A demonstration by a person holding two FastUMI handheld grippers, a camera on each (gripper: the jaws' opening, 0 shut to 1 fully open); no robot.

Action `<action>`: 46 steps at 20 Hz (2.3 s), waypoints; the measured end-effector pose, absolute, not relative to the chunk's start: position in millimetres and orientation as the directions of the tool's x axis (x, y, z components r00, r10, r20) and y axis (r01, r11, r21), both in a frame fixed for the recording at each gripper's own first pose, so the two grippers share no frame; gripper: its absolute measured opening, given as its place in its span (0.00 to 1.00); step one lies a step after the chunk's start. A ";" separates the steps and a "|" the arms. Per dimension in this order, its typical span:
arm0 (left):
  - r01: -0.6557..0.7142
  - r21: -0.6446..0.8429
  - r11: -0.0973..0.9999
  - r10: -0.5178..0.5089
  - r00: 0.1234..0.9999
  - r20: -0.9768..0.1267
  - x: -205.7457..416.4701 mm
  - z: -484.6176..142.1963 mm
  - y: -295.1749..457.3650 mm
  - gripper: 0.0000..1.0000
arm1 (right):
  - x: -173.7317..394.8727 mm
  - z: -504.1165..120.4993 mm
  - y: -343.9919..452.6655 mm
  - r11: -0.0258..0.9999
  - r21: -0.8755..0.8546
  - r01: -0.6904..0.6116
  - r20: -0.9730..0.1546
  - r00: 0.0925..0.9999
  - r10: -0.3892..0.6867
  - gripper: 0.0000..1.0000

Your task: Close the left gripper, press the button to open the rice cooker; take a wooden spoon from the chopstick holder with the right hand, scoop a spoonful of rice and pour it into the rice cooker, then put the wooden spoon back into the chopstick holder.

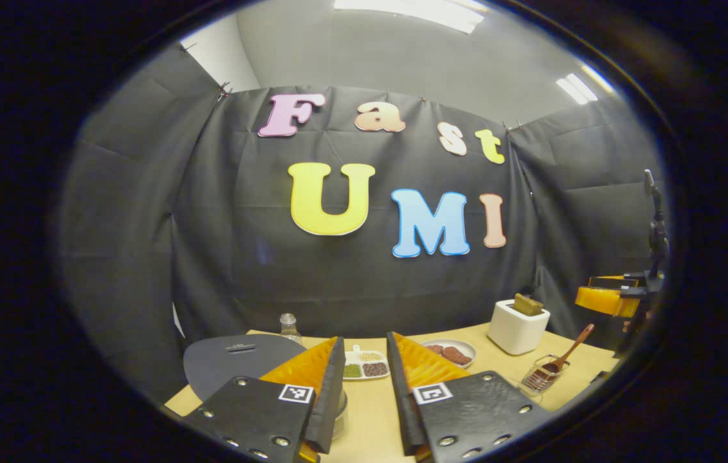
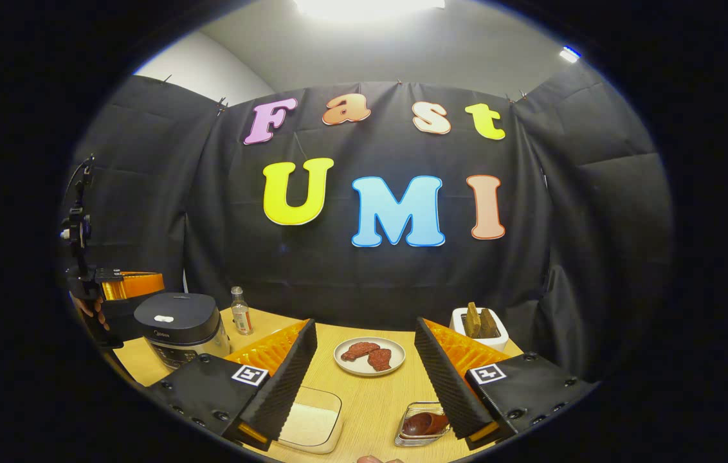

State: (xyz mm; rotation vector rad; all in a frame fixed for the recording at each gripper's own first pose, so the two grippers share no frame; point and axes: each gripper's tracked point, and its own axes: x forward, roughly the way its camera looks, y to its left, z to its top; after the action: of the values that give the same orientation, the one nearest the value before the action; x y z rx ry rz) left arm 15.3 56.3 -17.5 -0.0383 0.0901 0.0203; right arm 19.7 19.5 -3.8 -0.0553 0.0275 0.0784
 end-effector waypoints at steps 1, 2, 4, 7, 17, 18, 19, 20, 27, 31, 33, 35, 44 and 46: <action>-0.058 -0.059 0.997 0.052 0.994 -0.098 14.3 -19.3 65.4 0.12 | 21.0 -6.9 21.7 0.995 -0.061 -0.084 -0.039 0.996 0.082 0.98; -0.077 -0.075 0.994 0.069 0.992 -0.107 15.3 -22.7 72.3 0.02 | 23.1 -9.3 22.3 0.994 -0.069 -0.087 -0.047 0.995 0.084 0.98; -0.105 -0.100 0.989 0.094 0.989 -0.115 10.7 -25.6 83.7 0.02 | 23.8 -11.4 24.4 0.993 -0.081 -0.090 -0.052 0.995 0.086 0.99; -0.136 -0.142 0.981 0.119 0.986 -0.118 11.9 -22.5 101.9 0.01 | 23.6 -9.9 30.1 0.993 -0.037 -0.111 -0.045 0.993 0.110 0.95; -0.240 -0.092 0.967 0.208 0.941 -0.268 18.7 -64.5 153.7 0.01 | 13.0 -8.7 40.9 0.980 0.055 -0.190 -0.021 0.981 0.192 0.98; -0.254 -0.062 0.965 0.226 0.929 -0.293 23.7 -71.1 160.8 0.02 | 12.1 -10.8 38.2 0.982 0.045 -0.183 -0.026 0.983 0.184 0.98; -0.255 -0.035 0.966 0.229 0.915 -0.332 25.1 -80.9 165.8 0.01 | 10.7 -12.9 35.5 0.984 0.031 -0.176 -0.032 0.984 0.177 0.98; -0.250 -0.024 0.968 0.224 0.905 -0.363 25.7 -90.1 168.2 0.00 | 10.4 -16.6 33.8 0.985 0.018 -0.171 -0.040 0.984 0.171 0.98; -0.215 -0.147 0.965 0.139 0.903 -0.407 28.5 -117.9 153.4 0.01 | 15.3 -37.4 42.3 0.986 -0.030 -0.166 -0.094 0.982 0.162 0.98; -0.200 -0.152 0.968 0.110 0.882 -0.458 26.3 -131.1 144.2 0.01 | 20.4 -38.6 50.0 0.983 -0.031 -0.179 -0.089 0.980 0.175 0.98; -0.188 -0.128 0.974 0.108 0.879 -0.465 27.6 -133.9 142.4 0.00 | 21.3 -36.3 56.6 0.979 -0.017 -0.203 -0.079 0.976 0.201 0.98; -0.177 -0.132 0.975 0.091 0.868 -0.489 28.2 -140.9 141.5 0.02 | 22.1 -35.9 54.4 0.979 -0.019 -0.203 -0.070 0.977 0.202 0.98; -0.152 -0.146 0.978 0.061 0.868 -0.494 25.4 -146.3 141.1 0.00 | 22.6 -37.9 43.8 0.974 0.027 -0.226 -0.039 0.973 0.227 0.98; -0.170 -0.112 0.979 0.088 0.848 -0.523 21.4 -149.8 139.8 0.02 | 23.6 -37.2 40.8 0.973 0.027 -0.230 -0.036 0.972 0.231 0.98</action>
State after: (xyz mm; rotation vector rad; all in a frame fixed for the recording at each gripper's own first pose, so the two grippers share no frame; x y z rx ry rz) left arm 21.4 139.8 -149.8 -0.1572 0.5429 0.1366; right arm 23.6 40.8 -37.2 0.0226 0.0390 0.2330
